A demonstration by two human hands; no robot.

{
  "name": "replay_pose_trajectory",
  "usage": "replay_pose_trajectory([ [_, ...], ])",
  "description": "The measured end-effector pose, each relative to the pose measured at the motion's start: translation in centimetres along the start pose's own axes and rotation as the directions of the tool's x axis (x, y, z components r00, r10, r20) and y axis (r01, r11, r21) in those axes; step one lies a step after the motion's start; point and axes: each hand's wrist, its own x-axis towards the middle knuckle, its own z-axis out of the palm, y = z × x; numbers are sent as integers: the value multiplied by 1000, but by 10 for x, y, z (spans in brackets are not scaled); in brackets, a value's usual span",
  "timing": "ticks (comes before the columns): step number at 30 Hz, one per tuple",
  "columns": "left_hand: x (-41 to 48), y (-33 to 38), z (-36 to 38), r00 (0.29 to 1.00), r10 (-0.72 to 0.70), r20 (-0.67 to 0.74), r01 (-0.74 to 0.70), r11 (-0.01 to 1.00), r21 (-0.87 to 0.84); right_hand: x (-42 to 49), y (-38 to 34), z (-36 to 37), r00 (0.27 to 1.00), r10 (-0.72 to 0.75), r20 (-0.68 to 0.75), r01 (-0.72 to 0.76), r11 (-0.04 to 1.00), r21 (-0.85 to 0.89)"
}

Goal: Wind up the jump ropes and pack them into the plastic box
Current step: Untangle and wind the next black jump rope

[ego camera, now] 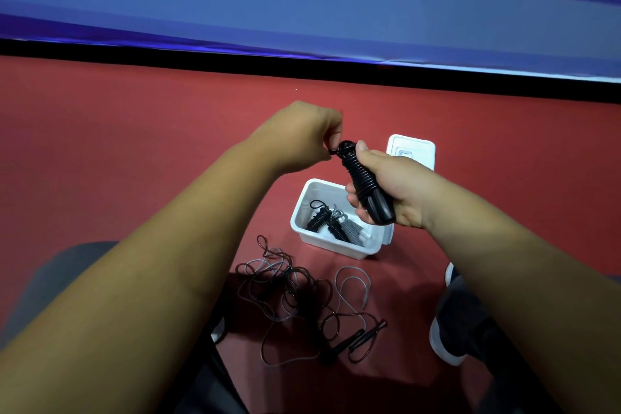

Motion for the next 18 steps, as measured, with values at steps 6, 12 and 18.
replay_pose_trajectory([
  [6,3,5,8,993,-114,36,115,993,-37,1,-4,5,981,-147,-130,140,988,-57],
  [12,3,8,9,986,-152,65,154,988,-29,-2,-2,10,957,-207,-205,195,978,-75],
  [18,0,5,4,990,-131,57,138,980,-144,-3,-4,7,953,-201,-225,201,979,-26],
])
